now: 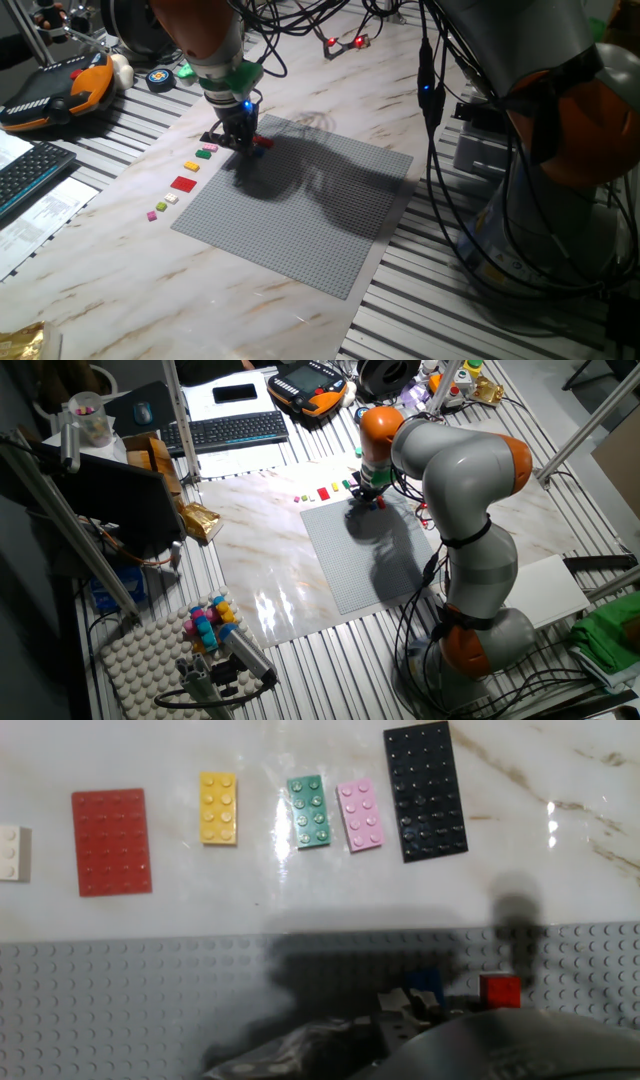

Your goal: Stack small Lego blocks one on top of the other

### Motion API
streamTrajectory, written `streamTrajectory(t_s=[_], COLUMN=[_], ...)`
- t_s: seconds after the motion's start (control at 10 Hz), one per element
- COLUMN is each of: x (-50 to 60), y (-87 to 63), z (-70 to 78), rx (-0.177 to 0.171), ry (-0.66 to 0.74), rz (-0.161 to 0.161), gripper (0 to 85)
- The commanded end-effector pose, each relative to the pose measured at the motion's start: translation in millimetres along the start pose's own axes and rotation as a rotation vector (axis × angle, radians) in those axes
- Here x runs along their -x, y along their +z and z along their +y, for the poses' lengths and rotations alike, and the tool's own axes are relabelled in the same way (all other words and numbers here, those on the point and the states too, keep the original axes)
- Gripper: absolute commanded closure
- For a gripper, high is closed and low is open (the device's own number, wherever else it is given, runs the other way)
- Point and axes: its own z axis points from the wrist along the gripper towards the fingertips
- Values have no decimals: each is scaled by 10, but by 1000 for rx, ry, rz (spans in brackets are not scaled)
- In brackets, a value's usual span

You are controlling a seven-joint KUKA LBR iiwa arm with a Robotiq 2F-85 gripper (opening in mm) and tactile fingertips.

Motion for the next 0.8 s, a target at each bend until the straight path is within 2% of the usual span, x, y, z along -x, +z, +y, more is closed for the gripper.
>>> streamTrajectory(t_s=[0.0,0.7], x=[-12,-43], y=[6,-24], z=[-8,-39], rx=[0,-9], ry=[-2,-7], rz=[5,16], gripper=[810,803])
